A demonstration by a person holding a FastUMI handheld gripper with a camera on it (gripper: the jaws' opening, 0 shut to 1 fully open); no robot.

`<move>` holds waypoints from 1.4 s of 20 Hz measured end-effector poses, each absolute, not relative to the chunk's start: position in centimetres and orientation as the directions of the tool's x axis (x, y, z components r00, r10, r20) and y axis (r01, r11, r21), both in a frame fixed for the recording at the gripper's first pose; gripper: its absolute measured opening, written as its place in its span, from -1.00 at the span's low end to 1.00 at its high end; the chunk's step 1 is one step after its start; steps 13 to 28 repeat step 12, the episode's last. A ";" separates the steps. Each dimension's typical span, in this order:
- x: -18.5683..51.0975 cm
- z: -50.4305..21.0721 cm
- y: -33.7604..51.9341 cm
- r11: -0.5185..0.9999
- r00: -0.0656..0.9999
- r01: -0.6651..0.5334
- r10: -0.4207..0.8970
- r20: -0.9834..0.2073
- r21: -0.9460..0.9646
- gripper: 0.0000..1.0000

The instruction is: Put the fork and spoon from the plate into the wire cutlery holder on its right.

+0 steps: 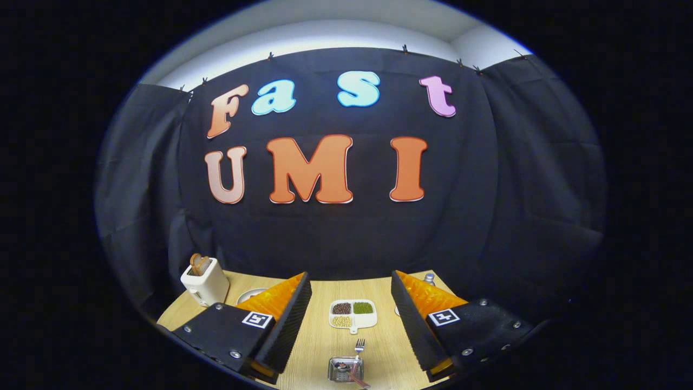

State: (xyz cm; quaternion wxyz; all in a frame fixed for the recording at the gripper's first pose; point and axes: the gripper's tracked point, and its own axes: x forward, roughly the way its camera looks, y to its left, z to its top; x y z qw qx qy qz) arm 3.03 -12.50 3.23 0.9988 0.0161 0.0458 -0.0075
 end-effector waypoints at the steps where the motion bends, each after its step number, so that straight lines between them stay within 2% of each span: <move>1: 2.8 3.9 -12.4 1.000 0.998 0.015 -0.014 -0.062 0.026 0.79; 5: 2.3 5.7 -11.8 1.000 1.000 0.019 -0.020 0.024 0.016 0.89; 12: 1.8 6.5 -11.8 0.999 0.996 0.032 -0.034 0.085 0.029 0.90; 28: 1.8 6.5 -11.8 0.999 0.996 0.032 -0.034 0.085 0.029 0.90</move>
